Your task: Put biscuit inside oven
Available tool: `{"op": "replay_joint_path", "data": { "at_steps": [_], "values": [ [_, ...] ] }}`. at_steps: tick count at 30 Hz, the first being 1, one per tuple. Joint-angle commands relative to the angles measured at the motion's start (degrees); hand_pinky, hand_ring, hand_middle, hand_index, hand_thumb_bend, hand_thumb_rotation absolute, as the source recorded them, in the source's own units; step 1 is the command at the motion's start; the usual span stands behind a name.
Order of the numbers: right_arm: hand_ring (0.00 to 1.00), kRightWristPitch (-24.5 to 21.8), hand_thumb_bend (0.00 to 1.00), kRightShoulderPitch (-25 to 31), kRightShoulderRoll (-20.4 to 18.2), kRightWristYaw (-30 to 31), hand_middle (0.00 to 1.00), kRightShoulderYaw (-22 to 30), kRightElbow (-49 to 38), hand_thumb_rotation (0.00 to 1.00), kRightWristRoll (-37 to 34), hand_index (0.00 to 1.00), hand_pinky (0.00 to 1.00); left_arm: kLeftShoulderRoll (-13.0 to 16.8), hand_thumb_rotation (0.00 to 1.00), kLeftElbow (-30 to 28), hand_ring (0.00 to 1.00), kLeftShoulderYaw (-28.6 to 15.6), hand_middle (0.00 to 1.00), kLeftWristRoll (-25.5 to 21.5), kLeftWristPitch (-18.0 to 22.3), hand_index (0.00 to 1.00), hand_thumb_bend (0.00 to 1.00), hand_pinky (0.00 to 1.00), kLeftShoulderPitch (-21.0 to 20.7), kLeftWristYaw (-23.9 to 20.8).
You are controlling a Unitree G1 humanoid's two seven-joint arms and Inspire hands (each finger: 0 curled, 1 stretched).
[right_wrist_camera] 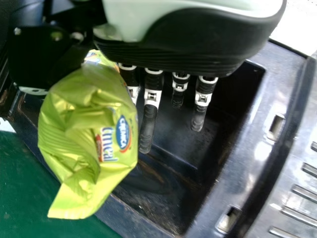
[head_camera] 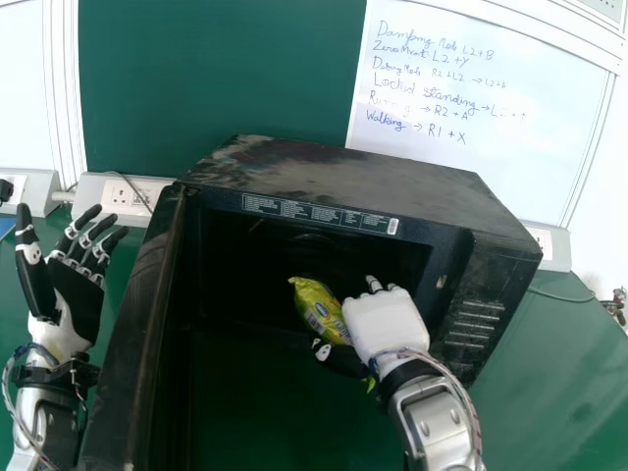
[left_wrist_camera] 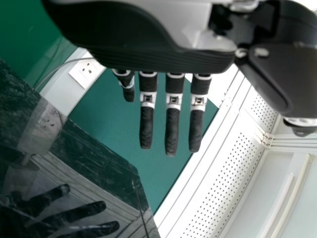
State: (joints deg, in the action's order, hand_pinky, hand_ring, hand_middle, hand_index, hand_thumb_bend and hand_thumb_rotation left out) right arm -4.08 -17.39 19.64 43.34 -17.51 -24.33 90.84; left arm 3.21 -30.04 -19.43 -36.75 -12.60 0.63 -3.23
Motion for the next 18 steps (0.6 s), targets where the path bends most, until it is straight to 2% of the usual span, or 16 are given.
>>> {"op": "replay_joint_path", "data": {
  "at_steps": [1,18],
  "values": [
    [0.66,-0.6,0.52,-2.3,-0.9,-0.8,0.59,-0.4,0.7,0.13,0.5,0.49,0.8,0.1,0.46,0.6,0.64,0.0,0.63,0.2,0.6,0.64,0.85,0.67,-0.2,0.4],
    [0.66,-1.4,0.52,-5.7,-3.5,-2.3,0.59,-1.8,4.2,0.13,-0.6,0.49,0.8,-0.5,0.48,-0.2,0.64,0.1,0.64,0.9,0.6,0.66,0.86,0.67,0.2,-0.3]
  ]
}}
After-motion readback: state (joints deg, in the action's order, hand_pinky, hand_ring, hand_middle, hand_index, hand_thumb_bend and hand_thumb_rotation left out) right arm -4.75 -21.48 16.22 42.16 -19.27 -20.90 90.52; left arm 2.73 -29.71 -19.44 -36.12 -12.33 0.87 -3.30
